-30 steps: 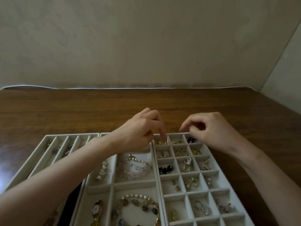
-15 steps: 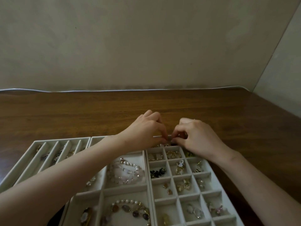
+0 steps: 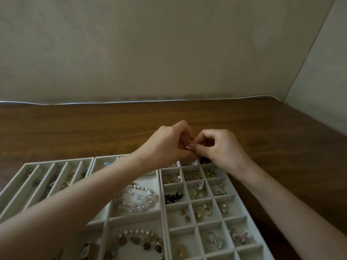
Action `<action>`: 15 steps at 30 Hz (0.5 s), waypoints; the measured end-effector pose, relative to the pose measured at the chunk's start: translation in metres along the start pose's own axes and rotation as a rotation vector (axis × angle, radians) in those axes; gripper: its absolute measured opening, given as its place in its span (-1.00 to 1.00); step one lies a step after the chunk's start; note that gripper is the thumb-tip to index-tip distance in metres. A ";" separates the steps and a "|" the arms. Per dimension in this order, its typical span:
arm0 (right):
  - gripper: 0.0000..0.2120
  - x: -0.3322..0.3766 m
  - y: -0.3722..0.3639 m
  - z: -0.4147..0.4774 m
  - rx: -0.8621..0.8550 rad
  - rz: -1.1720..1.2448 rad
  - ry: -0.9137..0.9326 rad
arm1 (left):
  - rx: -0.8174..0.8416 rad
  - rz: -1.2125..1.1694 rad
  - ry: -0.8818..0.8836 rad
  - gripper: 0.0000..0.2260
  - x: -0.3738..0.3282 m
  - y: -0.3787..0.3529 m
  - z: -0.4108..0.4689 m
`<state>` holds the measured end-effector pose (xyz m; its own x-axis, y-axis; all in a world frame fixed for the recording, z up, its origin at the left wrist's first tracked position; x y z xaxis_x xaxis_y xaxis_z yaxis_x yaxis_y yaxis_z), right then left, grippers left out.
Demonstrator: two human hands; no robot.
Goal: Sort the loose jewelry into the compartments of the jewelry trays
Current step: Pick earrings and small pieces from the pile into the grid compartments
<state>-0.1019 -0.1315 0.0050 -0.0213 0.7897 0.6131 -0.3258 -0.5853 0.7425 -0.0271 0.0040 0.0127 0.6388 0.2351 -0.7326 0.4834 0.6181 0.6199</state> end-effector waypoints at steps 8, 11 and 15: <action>-0.90 -0.003 -0.001 0.002 -0.018 0.041 -0.010 | -0.033 0.016 0.027 -0.89 0.009 0.008 0.002; -0.92 -0.002 -0.004 0.000 0.093 -0.326 0.105 | -0.109 0.026 0.074 -0.94 0.015 0.015 0.003; -0.80 0.003 -0.011 -0.003 0.196 -0.583 0.262 | -0.135 0.020 0.073 -0.92 0.020 0.018 0.002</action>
<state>-0.1010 -0.1226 -0.0018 -0.1307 0.9910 0.0296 -0.1764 -0.0526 0.9829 -0.0045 0.0180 0.0101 0.5999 0.2992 -0.7420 0.3832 0.7066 0.5948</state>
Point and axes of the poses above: each hand's wrist, its own z-axis towards the middle knuckle, its own y-axis out of the back of the hand, x = y × z, the point moved 1 cm from there along z, towards the middle knuckle, and after that the axes turned 11 degrees about -z, right-handed, at the moved point
